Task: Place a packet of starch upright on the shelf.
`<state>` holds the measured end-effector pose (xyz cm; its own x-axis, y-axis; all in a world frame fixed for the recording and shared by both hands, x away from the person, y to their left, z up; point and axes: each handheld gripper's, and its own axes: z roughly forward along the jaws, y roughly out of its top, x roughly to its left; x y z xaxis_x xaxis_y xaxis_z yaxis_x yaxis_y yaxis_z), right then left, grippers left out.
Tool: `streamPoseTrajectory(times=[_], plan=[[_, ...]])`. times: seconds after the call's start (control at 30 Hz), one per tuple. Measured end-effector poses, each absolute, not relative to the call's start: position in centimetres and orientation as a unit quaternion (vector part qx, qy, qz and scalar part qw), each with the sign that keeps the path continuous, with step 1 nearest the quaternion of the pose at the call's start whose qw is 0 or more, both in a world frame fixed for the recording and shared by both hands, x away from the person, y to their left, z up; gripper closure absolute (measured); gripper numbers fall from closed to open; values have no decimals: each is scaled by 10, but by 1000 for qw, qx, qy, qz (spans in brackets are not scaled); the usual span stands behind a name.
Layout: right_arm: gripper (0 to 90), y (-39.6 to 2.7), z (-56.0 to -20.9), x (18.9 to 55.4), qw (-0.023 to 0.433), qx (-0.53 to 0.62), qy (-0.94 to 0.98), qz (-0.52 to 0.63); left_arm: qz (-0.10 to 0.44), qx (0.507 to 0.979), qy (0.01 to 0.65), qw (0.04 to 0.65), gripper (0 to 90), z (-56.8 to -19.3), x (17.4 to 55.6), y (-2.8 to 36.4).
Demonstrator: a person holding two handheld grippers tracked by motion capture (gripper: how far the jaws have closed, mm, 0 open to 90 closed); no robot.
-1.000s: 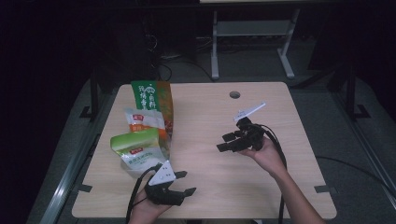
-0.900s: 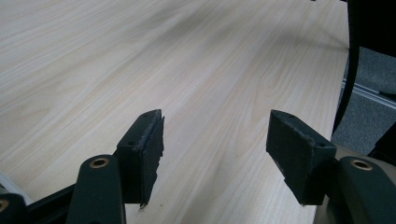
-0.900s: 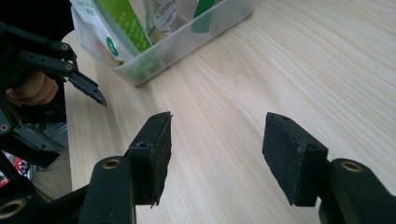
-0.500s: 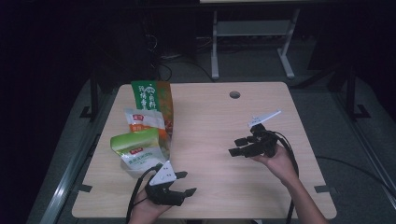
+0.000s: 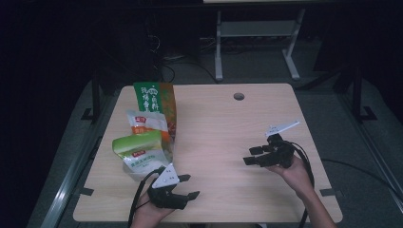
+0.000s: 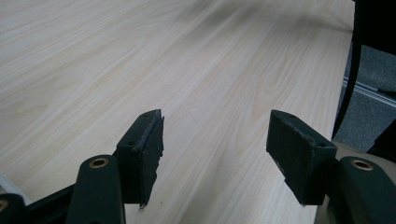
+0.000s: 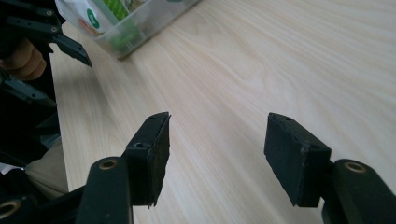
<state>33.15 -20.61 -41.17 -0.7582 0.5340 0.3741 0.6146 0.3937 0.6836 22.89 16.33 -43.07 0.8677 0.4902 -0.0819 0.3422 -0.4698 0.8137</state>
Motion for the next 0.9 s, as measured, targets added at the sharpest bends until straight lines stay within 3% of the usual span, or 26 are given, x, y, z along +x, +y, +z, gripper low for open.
streamPoseTrajectory(times=[0.9], plan=[[373,-250,-444,288,48,-385,-810,-440,82,856,242,449,360,-431,229,164]])
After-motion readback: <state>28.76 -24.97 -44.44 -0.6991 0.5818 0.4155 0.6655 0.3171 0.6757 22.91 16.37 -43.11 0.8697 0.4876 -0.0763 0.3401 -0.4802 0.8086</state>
